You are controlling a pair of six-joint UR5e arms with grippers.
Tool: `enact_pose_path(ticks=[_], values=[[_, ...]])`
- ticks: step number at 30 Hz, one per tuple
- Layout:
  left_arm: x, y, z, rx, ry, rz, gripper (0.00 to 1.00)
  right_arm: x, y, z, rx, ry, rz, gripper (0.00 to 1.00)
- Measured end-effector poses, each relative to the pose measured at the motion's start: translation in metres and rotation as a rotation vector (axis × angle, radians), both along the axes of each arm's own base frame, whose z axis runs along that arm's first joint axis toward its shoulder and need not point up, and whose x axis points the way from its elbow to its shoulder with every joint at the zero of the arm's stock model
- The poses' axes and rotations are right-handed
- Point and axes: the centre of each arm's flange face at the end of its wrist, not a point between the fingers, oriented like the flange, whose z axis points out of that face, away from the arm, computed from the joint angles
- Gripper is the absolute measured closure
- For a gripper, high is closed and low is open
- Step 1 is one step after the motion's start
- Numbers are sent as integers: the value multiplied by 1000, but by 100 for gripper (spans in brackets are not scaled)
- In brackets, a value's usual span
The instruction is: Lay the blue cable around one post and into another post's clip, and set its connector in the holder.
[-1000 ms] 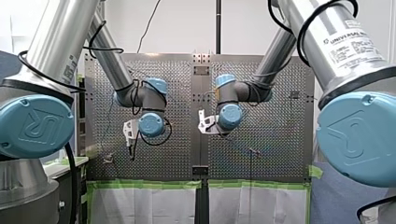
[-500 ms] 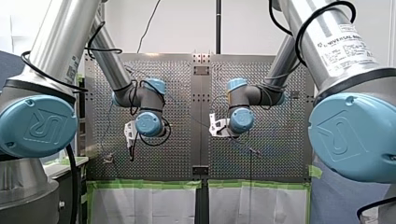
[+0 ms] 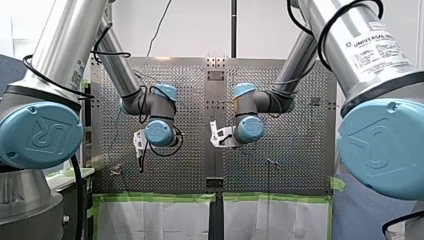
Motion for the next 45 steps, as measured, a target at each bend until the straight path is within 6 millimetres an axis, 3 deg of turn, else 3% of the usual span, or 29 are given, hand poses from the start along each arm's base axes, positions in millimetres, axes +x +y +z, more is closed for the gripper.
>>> enact_pose_path(ticks=[6,20,45], values=[[1,4,0,-5,-1,29,2,6,10,0,6,-13,2,1],[-5,13,-4,21,49,80,2,-1,5,1,1,-29,-85,1],[-9,16,-6,56,81,79,2,0,6,1,1,-27,-84,1]])
